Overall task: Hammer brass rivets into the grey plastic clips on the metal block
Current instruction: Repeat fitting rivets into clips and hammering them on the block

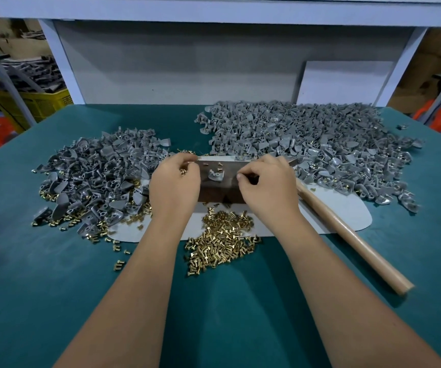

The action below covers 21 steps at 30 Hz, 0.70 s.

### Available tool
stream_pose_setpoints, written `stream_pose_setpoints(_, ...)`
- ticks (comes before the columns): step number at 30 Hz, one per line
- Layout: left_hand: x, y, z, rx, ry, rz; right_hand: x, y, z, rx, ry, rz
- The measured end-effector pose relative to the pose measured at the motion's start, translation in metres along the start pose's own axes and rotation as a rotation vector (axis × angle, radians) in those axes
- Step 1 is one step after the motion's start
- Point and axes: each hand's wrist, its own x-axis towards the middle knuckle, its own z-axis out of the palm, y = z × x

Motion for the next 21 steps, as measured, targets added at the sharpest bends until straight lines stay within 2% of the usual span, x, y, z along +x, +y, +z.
stream_pose_setpoints(6, -0.003, 0.003, -0.001, 0.092, 0.025, 0.022, 0.003, -0.001, 0.001, -0.038, -0.055, 0.008)
stream_pose_setpoints(12, -0.003, 0.004, -0.001, 0.073, 0.017, 0.093, 0.0, -0.001, 0.0, -0.145, -0.037, -0.094)
stream_pose_setpoints(17, -0.007, 0.006, 0.0, 0.057, -0.052, 0.25, 0.007, 0.004, -0.017, -0.103, -0.189, -0.103)
stream_pose_setpoints(21, -0.01, 0.008, 0.0, 0.088, -0.098, 0.28, 0.01, 0.0, -0.019, -0.031, -0.244, 0.013)
